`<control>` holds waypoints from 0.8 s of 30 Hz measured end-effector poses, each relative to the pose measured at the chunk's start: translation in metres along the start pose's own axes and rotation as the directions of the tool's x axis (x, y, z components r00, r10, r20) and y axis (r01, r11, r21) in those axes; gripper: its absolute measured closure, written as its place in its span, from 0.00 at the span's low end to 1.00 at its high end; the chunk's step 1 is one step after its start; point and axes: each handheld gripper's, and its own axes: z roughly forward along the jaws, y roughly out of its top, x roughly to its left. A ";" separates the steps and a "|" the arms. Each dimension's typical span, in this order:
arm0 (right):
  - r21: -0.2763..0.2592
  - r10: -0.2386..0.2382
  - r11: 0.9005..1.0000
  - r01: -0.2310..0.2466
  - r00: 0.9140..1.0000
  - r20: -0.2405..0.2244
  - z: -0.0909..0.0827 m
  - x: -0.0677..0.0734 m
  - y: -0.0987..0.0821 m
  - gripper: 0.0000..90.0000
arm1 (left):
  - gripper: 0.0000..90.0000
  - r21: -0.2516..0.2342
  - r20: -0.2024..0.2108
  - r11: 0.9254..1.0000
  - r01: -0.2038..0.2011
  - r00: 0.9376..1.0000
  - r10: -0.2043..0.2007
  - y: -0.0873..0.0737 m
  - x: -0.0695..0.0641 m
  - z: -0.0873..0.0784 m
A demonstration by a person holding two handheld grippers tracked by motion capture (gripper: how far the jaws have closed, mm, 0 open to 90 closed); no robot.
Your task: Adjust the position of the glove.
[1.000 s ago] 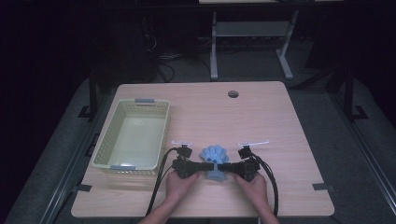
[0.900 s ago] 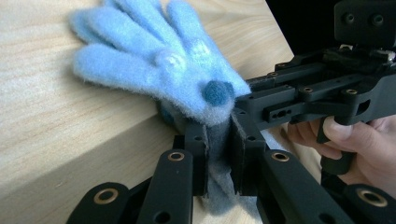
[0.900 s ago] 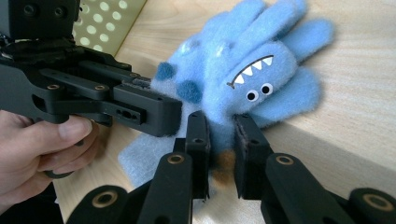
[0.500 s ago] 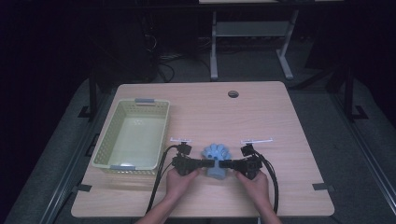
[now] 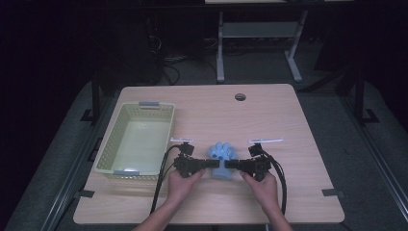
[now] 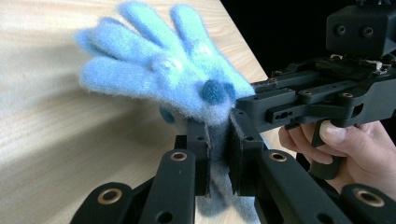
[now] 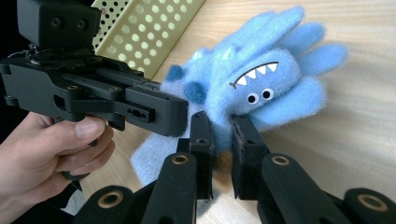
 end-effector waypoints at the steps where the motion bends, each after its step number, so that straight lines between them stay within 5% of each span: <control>1: -0.002 0.000 1.000 0.000 1.000 -0.003 -0.001 0.001 0.001 0.89 | 0.89 -0.006 0.003 1.000 0.003 1.000 -0.003 0.000 0.000 0.000; 24: 0.015 -0.043 0.999 0.043 0.999 -0.001 -0.002 0.018 0.022 0.89 | 0.89 -0.024 0.018 1.000 -0.009 1.000 0.009 0.012 -0.004 -0.018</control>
